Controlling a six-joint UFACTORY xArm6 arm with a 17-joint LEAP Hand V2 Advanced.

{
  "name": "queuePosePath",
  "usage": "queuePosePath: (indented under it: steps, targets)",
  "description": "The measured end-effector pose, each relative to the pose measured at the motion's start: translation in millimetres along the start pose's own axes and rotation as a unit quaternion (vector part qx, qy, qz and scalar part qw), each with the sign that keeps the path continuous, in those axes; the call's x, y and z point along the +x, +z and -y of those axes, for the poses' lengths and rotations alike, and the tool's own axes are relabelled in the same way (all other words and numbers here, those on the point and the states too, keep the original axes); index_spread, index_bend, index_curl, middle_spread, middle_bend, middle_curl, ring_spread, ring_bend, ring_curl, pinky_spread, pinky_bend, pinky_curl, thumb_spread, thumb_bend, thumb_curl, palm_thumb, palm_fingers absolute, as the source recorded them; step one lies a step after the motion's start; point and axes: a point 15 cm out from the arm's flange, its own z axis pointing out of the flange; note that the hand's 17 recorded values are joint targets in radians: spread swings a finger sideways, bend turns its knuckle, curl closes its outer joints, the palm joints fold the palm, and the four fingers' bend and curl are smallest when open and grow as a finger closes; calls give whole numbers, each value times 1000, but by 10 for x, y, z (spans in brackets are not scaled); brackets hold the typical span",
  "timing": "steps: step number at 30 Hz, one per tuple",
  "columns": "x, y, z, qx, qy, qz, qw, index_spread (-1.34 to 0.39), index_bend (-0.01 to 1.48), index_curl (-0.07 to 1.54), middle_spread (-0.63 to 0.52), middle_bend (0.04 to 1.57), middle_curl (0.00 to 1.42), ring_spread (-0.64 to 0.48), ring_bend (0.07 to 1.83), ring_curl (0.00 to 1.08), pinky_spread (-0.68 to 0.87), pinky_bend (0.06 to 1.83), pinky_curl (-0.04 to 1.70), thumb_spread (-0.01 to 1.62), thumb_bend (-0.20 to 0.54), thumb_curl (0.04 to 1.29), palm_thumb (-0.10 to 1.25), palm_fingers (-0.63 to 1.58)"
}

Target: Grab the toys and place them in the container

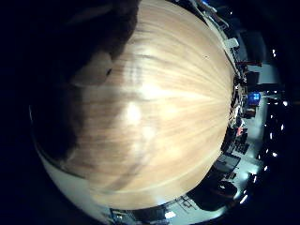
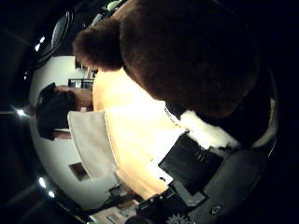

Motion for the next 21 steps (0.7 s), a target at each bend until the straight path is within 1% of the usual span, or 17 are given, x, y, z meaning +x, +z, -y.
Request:
queuePosePath:
  steps: [1, 3, 4, 6, 7, 9, 13, 18, 21]
  targets:
    - [5, 10, 2, 0, 1, 0, 1000, -464, 89, 202, -320, 416, 418, -358, 963, 328, -244, 1144, 116, 969, 8, 335, 690, 744]
    - [29, 28, 32, 6, 2, -2, 1000, -484, 147, 204, -377, 488, 452, -393, 1035, 366, -340, 1198, 149, 981, 34, 351, 780, 893]
    - [34, 39, 45, 8, 4, -2, 1000, -498, 171, 208, -404, 515, 465, -392, 1071, 383, -370, 1213, 161, 987, 54, 362, 836, 996]
    - [49, 43, 60, 11, 8, -3, 1000, -512, 183, 219, -429, 569, 490, -381, 1091, 401, -408, 1214, 176, 988, 65, 371, 892, 1095]
    - [57, 41, 63, 12, 10, -3, 1000, -525, 234, 248, -439, 611, 511, -375, 1082, 410, -426, 1209, 188, 989, 76, 379, 932, 1177]
    - [82, 37, 55, 13, 14, -3, 1000, -545, 296, 287, -454, 659, 537, -363, 1091, 432, -446, 1205, 210, 990, 77, 385, 976, 1228]
    - [68, 39, 15, 5, 14, -1, 1000, -566, 384, 354, -456, 736, 571, -346, 1122, 453, -472, 1200, 244, 970, 43, 385, 1011, 1258]
    - [44, -29, -136, -16, 14, 11, 1000, -566, 427, 404, -458, 781, 582, -332, 1157, 469, -478, 1208, 280, 938, -8, 379, 1024, 1256]
    - [83, -253, -226, -14, 17, 13, 1000, -570, 430, 422, -456, 794, 583, -328, 1174, 474, -477, 1218, 301, 934, -19, 374, 1022, 1249]
